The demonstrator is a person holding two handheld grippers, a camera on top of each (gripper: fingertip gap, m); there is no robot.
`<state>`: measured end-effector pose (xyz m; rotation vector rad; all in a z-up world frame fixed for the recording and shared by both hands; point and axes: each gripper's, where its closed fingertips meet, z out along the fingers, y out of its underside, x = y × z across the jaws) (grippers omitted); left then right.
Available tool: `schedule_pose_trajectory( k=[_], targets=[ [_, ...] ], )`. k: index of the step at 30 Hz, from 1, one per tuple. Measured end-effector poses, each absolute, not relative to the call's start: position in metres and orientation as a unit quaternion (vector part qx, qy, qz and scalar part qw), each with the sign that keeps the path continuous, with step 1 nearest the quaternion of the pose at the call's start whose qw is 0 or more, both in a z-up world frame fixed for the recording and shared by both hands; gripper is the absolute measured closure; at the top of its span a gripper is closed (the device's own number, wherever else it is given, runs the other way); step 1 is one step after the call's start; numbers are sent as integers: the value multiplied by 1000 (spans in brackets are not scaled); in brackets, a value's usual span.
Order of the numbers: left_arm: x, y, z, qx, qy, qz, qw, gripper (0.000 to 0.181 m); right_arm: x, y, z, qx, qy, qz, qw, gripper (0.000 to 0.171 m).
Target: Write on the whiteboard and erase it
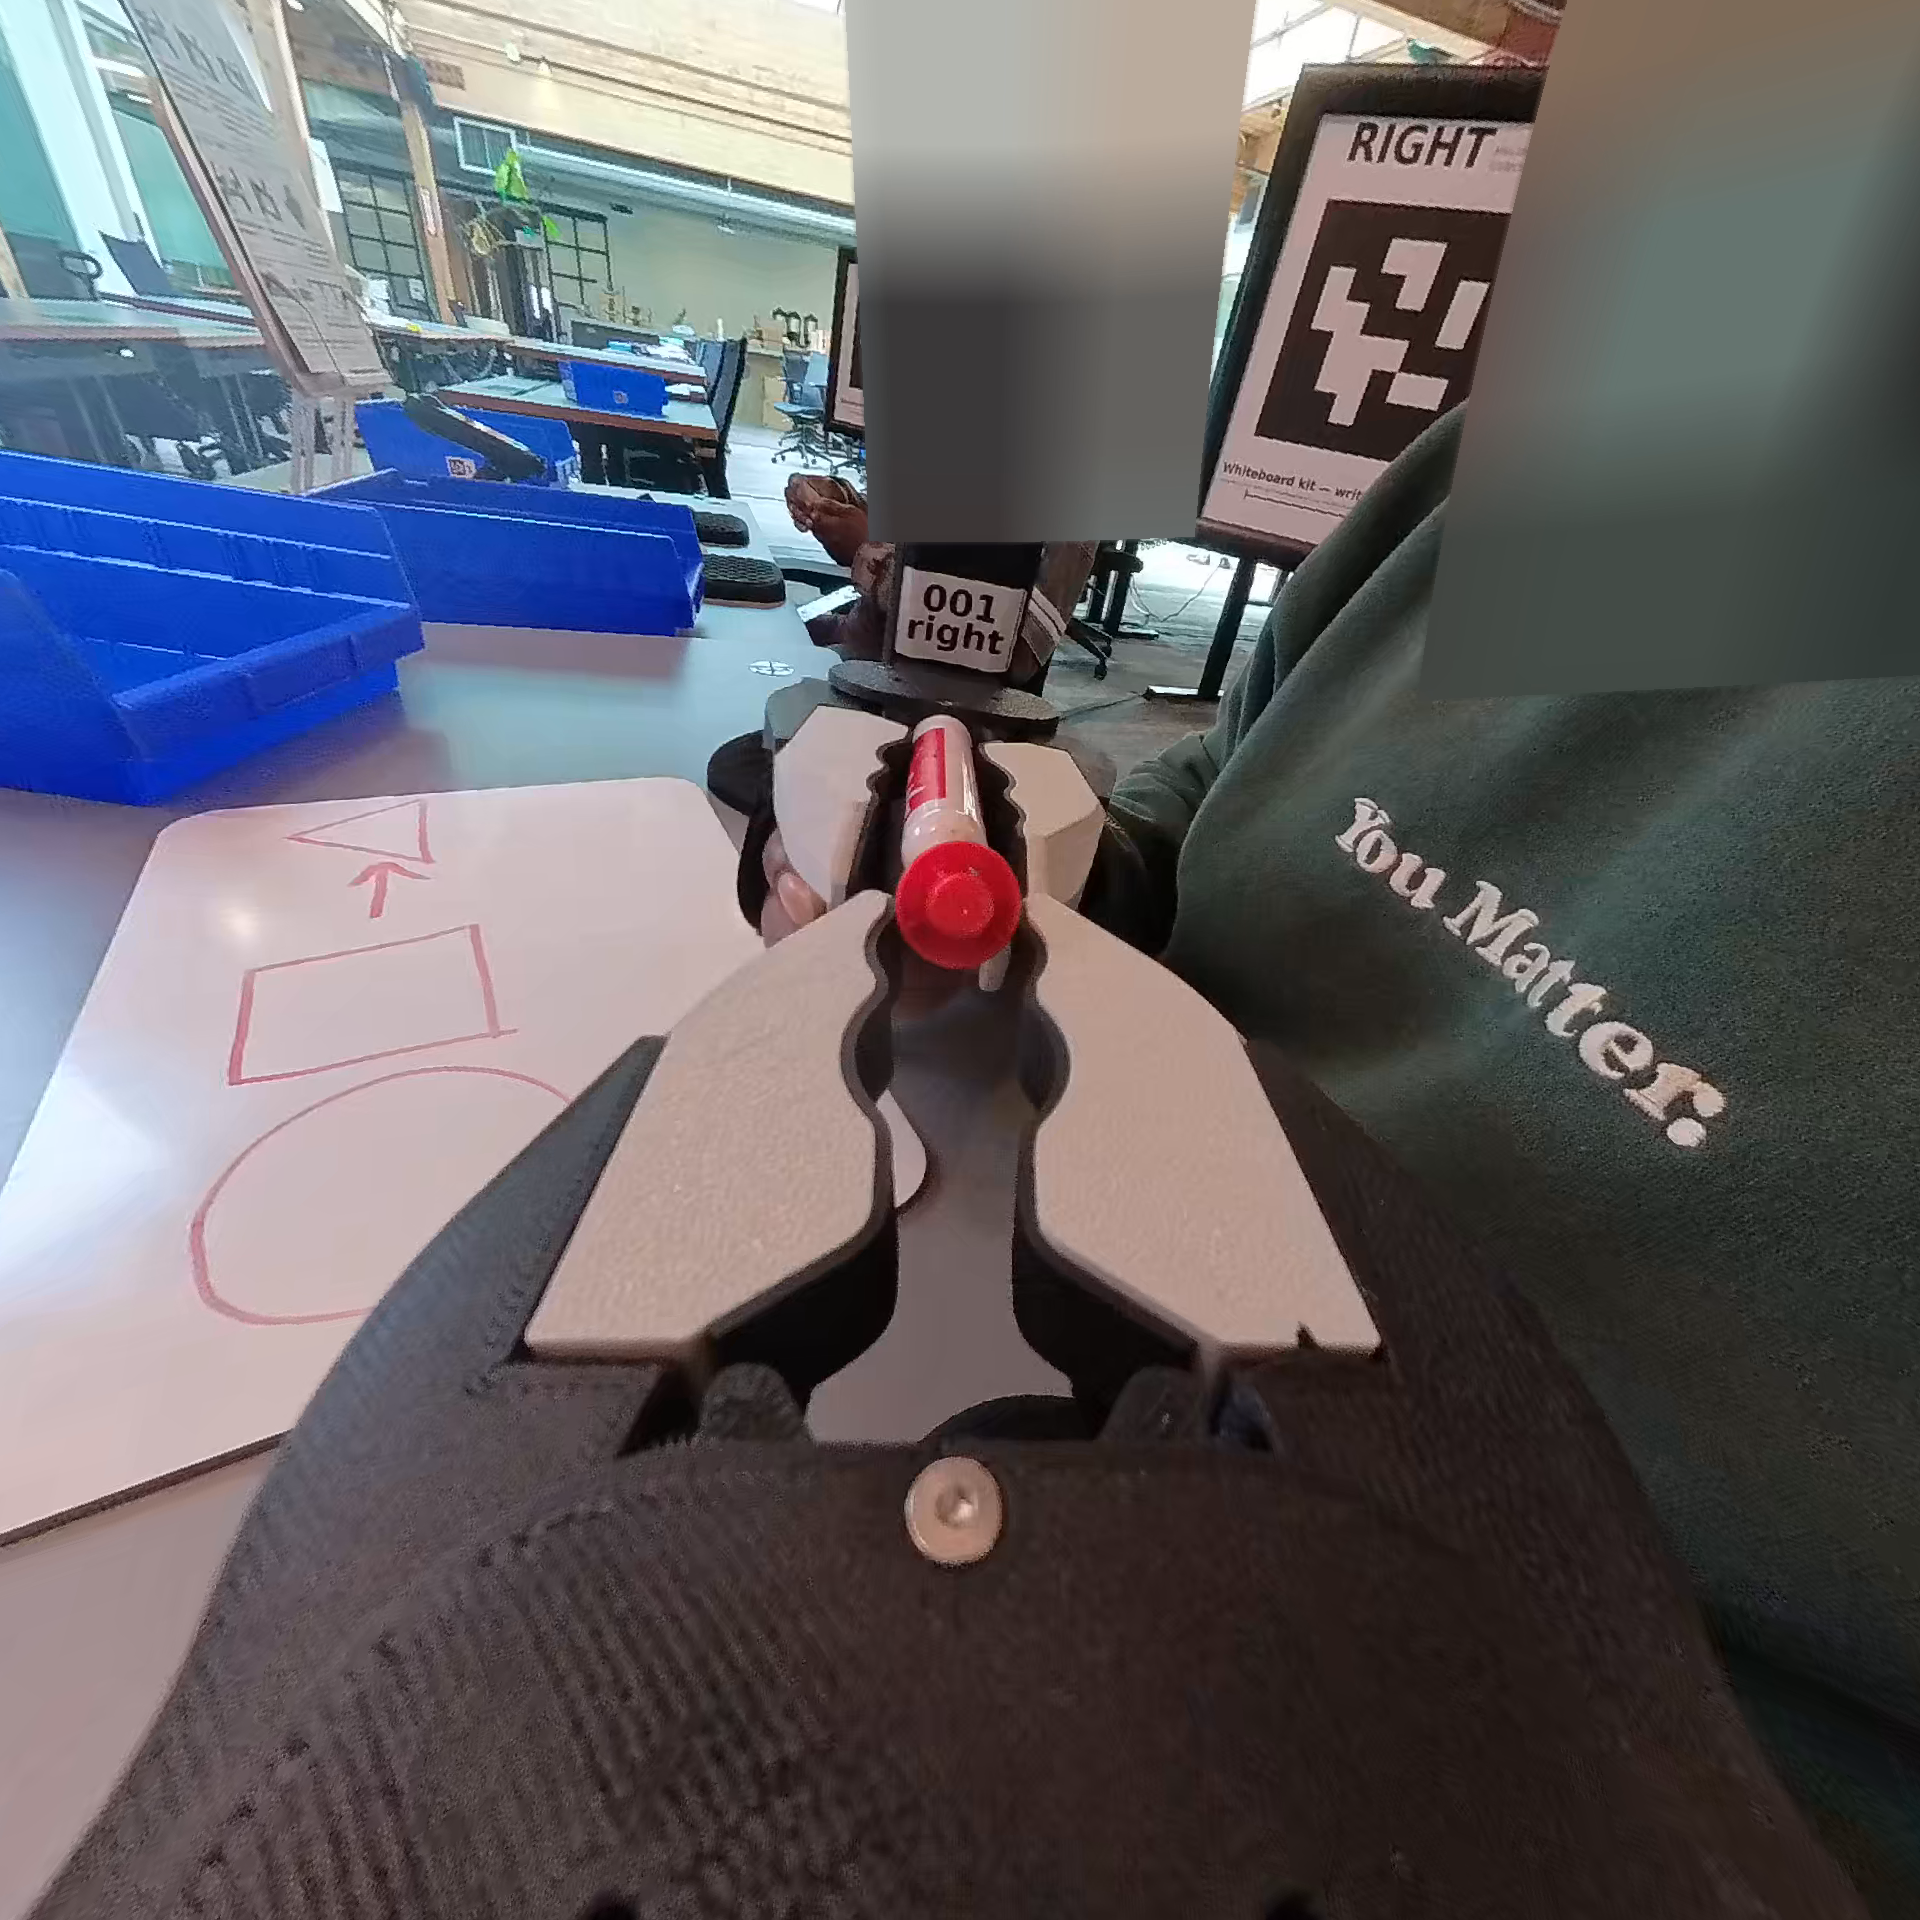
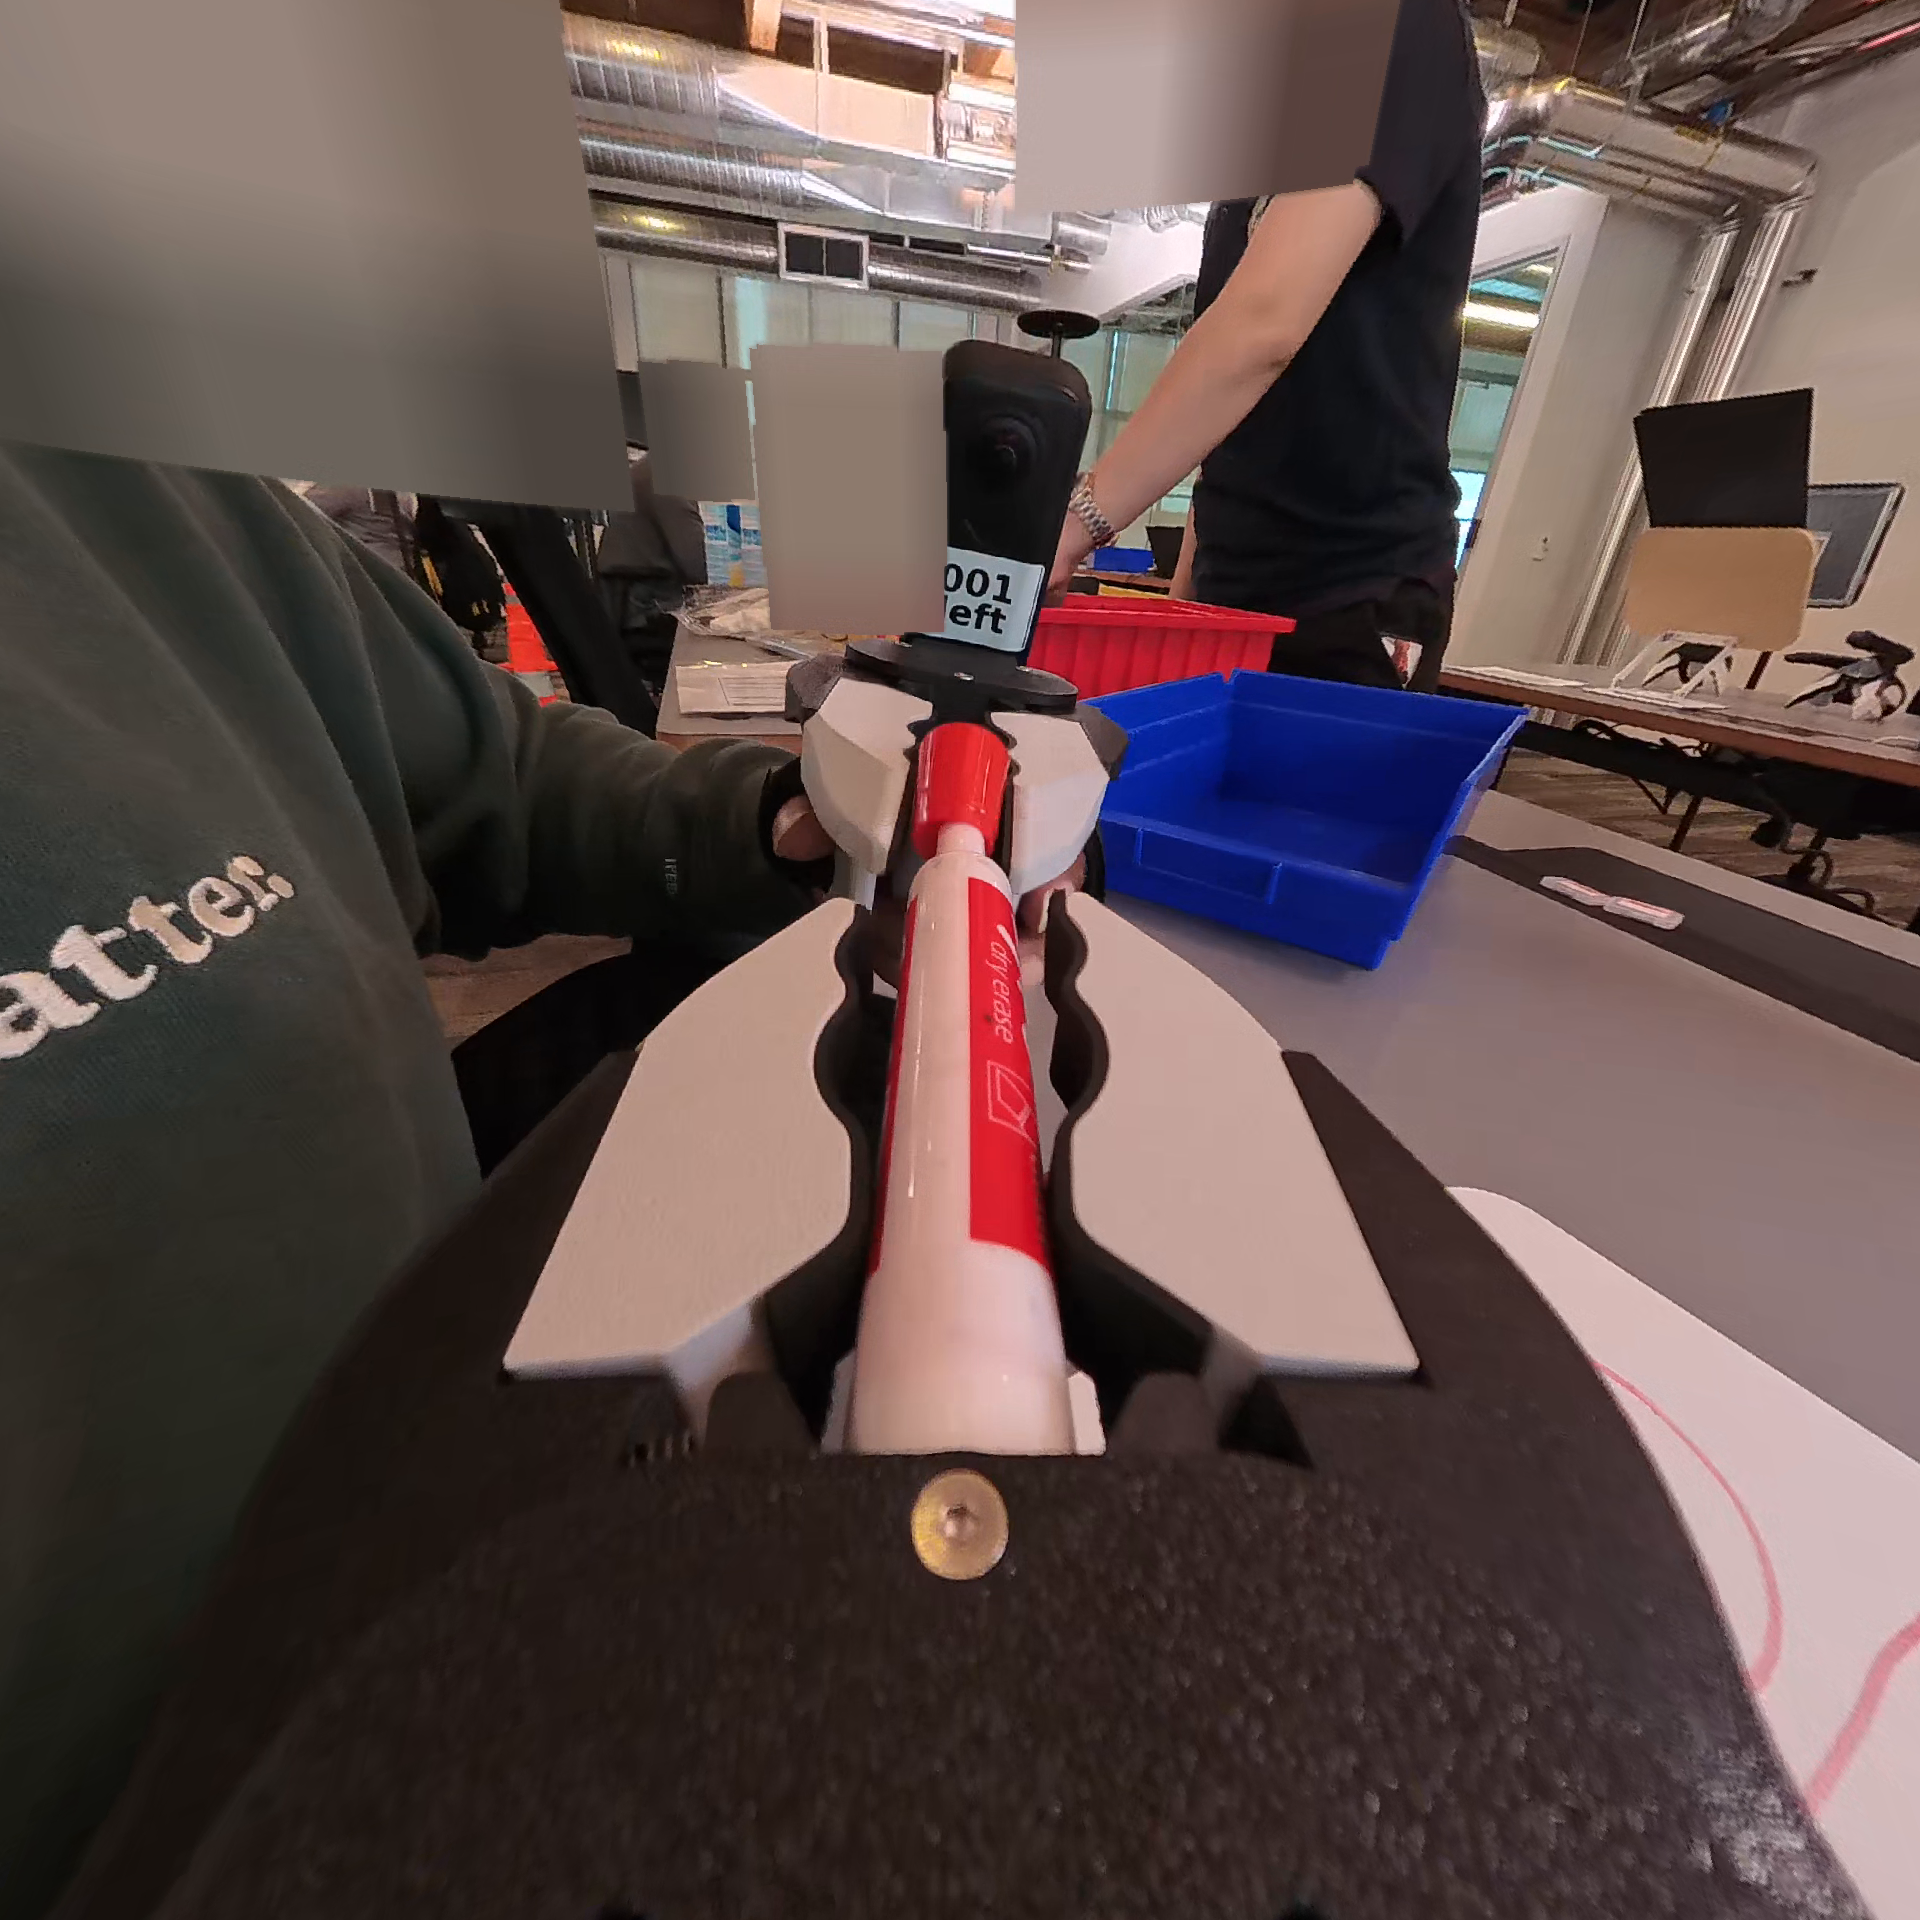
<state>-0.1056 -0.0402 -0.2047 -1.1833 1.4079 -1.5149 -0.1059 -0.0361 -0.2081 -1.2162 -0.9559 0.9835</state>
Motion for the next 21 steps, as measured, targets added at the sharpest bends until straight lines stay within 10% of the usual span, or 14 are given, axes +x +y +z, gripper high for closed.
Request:
schedule_pose_trajectory(
  k=[21],
  targets=[
    [-101,-44,-202,-485,520,-624,324,151,-105,-36,-198,-504,-356,463,636,138]
  ],
)
